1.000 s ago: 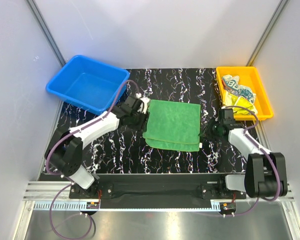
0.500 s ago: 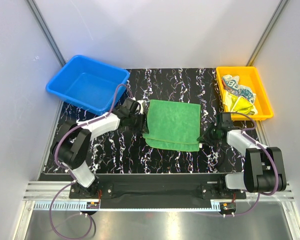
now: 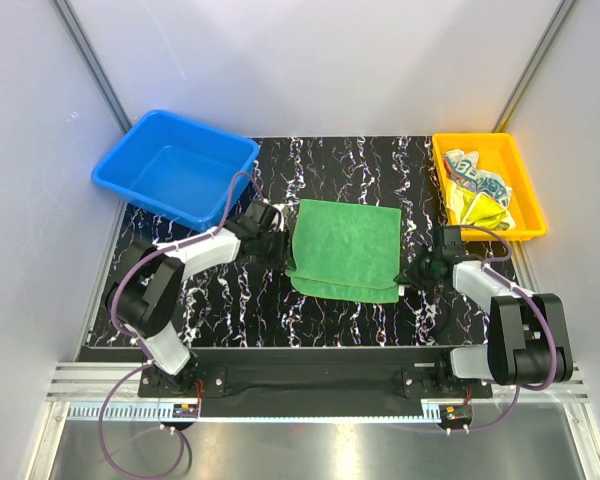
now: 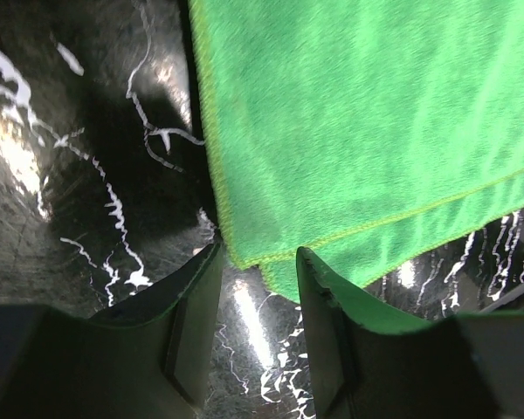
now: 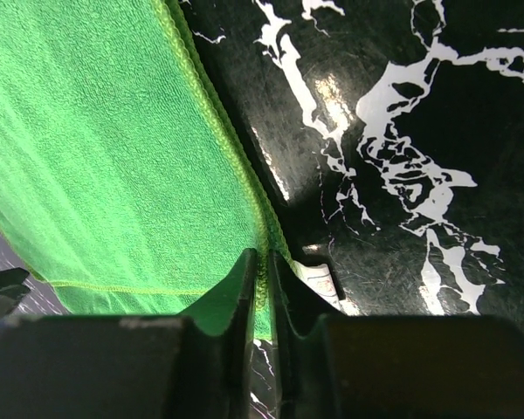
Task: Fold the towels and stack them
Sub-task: Fold the towel
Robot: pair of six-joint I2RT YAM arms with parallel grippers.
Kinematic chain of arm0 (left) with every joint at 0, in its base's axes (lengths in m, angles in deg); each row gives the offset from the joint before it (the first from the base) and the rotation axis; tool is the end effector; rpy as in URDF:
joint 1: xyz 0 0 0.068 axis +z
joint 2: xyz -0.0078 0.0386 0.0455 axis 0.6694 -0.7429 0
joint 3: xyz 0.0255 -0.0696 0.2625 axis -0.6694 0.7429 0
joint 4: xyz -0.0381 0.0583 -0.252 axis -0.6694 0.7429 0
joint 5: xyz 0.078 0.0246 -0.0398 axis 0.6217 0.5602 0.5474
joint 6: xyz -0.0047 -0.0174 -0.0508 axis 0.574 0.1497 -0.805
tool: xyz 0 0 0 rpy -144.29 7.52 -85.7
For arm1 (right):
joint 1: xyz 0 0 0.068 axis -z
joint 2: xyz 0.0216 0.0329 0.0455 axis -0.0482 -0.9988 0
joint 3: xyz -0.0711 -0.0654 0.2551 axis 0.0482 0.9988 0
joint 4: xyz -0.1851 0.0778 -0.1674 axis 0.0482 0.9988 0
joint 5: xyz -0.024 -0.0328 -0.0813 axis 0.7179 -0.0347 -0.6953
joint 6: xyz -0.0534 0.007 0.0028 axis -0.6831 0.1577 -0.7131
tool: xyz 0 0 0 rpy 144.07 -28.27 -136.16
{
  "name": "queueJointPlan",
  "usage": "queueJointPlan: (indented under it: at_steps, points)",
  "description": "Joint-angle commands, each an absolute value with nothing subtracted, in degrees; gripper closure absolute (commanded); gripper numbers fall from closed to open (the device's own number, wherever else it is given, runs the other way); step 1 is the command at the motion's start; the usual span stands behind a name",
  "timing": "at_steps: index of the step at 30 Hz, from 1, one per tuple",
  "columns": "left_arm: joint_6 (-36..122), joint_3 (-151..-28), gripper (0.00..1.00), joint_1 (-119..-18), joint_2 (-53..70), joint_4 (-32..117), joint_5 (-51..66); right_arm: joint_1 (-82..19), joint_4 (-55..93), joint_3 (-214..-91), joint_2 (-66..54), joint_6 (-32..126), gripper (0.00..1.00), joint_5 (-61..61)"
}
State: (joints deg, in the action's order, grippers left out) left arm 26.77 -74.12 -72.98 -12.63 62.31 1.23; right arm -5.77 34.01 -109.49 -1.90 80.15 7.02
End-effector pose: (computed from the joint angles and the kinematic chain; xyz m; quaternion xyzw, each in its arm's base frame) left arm 0.2827 -0.1801 0.1732 0.0614 0.9512 -0.2422 0.1810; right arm 0.2298 0.0208 0.1470 0.2745 0.9200 0.2036 0.1915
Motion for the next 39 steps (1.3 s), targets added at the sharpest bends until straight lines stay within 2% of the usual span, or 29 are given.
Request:
queueJointPlan:
  at_steps: [1,10,13,14,18,30,35,39]
  points:
    - [25.51,-72.26,0.56,-72.96,-13.30,59.54,2.75,-6.37,31.92,-109.23,-1.27,80.77,0.85,7.17]
    - [25.16,-73.13,0.59,-72.96,-15.32,57.34,1.79,-6.46,31.49,-108.97,-0.56,80.42,0.96,7.44]
    - [25.16,-73.75,0.69,-72.96,-15.94,57.43,1.08,-6.46,31.31,-108.97,-0.04,80.33,0.99,7.44]
    - [24.99,-73.92,0.77,-72.96,-16.11,57.43,0.99,-6.54,31.22,-108.88,0.40,80.42,1.00,7.35]
    - [24.46,-74.71,0.99,-72.96,-15.41,57.95,-0.06,-6.46,31.31,-109.67,1.11,79.63,1.00,7.44]
    - [23.14,-81.65,1.00,-72.96,-12.16,67.00,-1.21,-6.54,35.17,-115.03,2.43,77.17,1.00,6.91]
    - [21.91,-84.64,1.00,-73.05,-10.67,71.75,-0.33,-6.63,41.32,-120.20,3.56,75.59,1.00,5.94]
    - [19.71,-81.41,1.00,-73.05,-6.28,70.71,-3.57,-6.54,46.07,-120.49,6.81,75.59,1.00,5.24]
